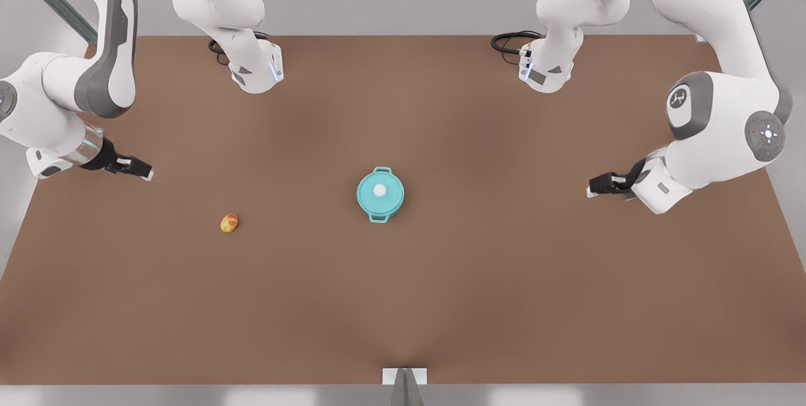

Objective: Open the pot lid and put the potato into the pot

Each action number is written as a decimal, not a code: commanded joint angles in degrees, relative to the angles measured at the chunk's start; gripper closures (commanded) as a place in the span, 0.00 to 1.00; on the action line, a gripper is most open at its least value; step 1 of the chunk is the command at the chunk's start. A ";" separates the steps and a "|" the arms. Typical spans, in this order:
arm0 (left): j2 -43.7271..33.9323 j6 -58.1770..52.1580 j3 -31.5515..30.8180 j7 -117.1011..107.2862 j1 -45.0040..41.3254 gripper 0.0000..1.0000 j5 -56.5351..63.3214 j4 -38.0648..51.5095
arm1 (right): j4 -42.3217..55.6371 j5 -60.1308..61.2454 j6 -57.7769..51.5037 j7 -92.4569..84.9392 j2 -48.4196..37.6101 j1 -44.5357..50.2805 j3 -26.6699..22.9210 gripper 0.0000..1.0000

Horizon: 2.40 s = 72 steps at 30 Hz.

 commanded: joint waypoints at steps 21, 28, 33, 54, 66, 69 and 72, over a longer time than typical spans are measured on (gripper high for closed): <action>34.82 18.50 -20.62 -81.06 -34.90 0.00 33.70 20.18 | -4.65 -5.04 17.06 17.76 15.64 7.52 12.65 0.00; 36.40 22.10 -20.70 -80.70 -35.96 0.00 36.16 17.98 | -8.34 -5.04 26.03 27.87 18.01 3.65 12.65 0.00; 38.43 28.43 -20.62 -79.39 -35.96 0.00 36.16 15.87 | -8.69 -4.95 32.35 30.15 21.87 2.51 12.56 0.00; 39.48 28.61 -20.53 -77.19 -35.61 0.62 37.83 13.32 | -15.20 -8.12 49.50 30.16 28.12 1.37 9.92 0.00; 45.27 25.61 -23.87 -44.59 -6.61 0.66 36.33 17.54 | -15.20 -8.29 50.55 29.80 29.08 1.37 9.57 0.14; 48.10 30.81 -21.05 -43.35 -6.43 0.41 36.68 17.45 | -15.29 -8.29 51.17 29.80 29.35 1.37 9.57 0.14; 37.73 8.58 -23.16 -20.17 1.21 0.00 33.27 17.54 | -15.37 -8.29 51.17 29.80 29.35 1.37 9.57 0.19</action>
